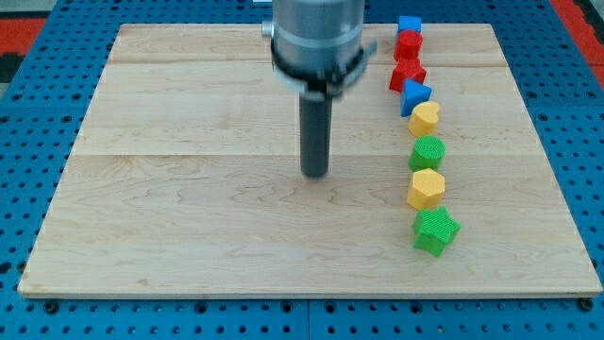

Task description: Place the green star left side yellow hexagon

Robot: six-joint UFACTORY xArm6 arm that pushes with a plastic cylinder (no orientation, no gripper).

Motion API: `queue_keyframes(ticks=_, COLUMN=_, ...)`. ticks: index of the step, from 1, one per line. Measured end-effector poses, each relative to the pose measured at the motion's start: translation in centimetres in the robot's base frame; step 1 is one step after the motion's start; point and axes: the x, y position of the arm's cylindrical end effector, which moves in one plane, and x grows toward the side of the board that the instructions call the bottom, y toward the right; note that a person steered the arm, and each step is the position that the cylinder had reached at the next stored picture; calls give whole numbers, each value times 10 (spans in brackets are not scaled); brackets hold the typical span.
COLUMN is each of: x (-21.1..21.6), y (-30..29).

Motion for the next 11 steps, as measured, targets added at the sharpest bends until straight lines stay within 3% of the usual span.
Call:
queue_keyframes(ticks=1, x=95, y=38)
queue_keyframes(ticks=2, x=114, y=49)
queue_keyframes(ticks=3, x=111, y=145)
queue_keyframes(ticks=4, x=110, y=183)
queue_keyframes(ticks=5, x=109, y=151)
queue_keyframes(ticks=7, x=77, y=188)
queue_keyframes(ticks=9, x=61, y=87)
queue_keyframes(ticks=11, x=50, y=114)
